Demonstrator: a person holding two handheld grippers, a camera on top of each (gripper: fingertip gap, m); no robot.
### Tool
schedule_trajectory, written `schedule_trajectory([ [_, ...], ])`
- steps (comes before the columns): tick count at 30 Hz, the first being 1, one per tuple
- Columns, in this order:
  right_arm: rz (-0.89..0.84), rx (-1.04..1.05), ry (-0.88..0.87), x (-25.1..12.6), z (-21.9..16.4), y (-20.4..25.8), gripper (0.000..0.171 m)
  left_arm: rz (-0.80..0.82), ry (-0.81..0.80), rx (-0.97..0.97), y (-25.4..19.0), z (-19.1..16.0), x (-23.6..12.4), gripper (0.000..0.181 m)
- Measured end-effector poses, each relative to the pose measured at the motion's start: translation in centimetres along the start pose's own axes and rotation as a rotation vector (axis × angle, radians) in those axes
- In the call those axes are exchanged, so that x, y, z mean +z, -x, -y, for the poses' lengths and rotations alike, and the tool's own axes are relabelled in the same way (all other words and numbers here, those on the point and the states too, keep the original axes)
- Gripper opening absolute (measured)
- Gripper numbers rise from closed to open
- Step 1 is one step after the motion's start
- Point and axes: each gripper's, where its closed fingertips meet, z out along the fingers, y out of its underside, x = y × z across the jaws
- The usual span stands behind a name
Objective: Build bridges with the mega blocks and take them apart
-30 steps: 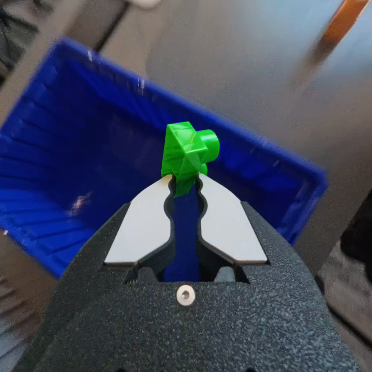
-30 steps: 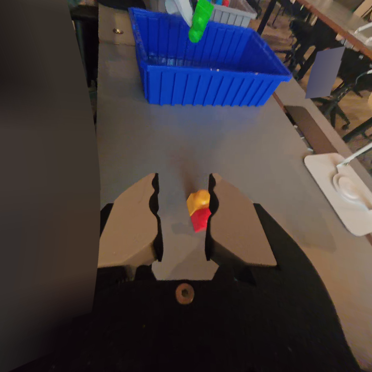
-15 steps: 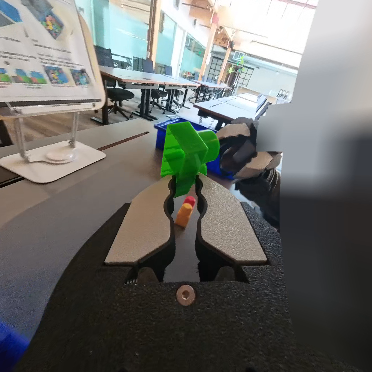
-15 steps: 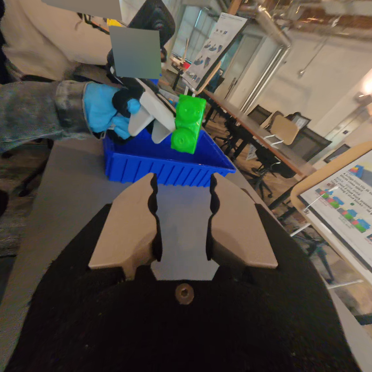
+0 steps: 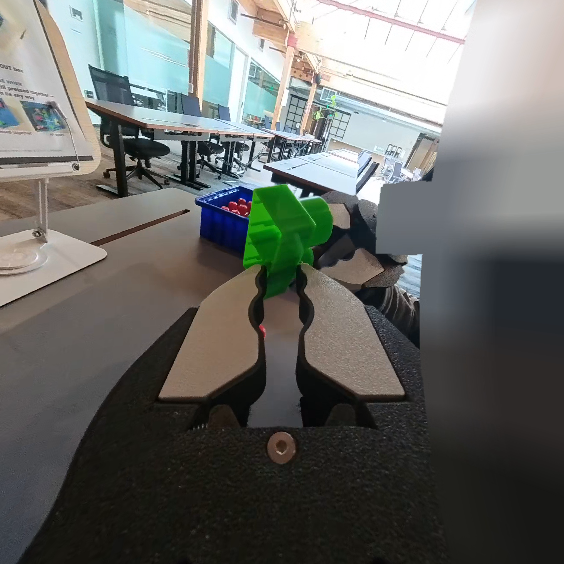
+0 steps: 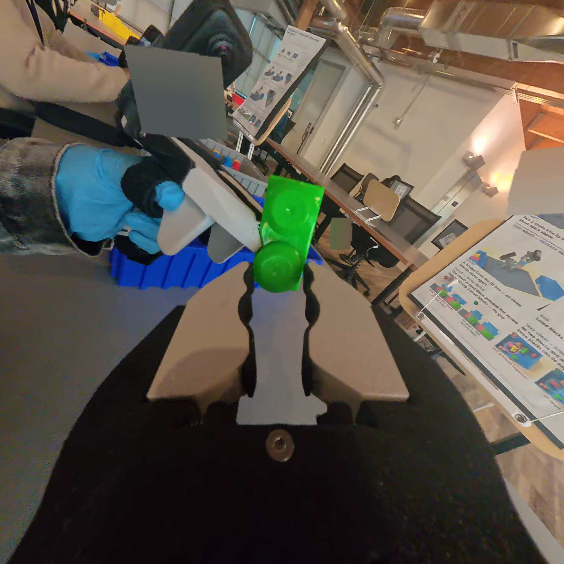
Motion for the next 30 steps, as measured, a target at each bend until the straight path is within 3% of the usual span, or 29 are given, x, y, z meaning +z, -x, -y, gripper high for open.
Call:
schedule_trajectory([
  [6,0.123,0.009,0.007,-0.6,-0.2,0.8,0.028,-0.039,0.119,0.068,-0.6,-1.3,-0.5,0.018],
  [15,0.681,-0.007,0.321,-3.9,-4.1,5.3,0.028,-0.083,0.549,0.263,-1.3,-6.7,-2.4,0.068],
  [21,0.836,-0.082,0.479,-5.0,-5.8,6.7,0.028,-0.175,0.592,0.261,-3.1,-9.4,-1.1,0.052],
  [25,0.866,-0.090,0.526,-5.3,-6.2,7.1,0.028,-0.195,0.560,0.278,-3.4,-10.2,-0.5,0.038],
  [30,0.853,-0.093,0.565,-5.4,-6.6,6.8,0.028,-0.153,0.516,0.329,-3.0,-10.4,-0.1,0.036],
])
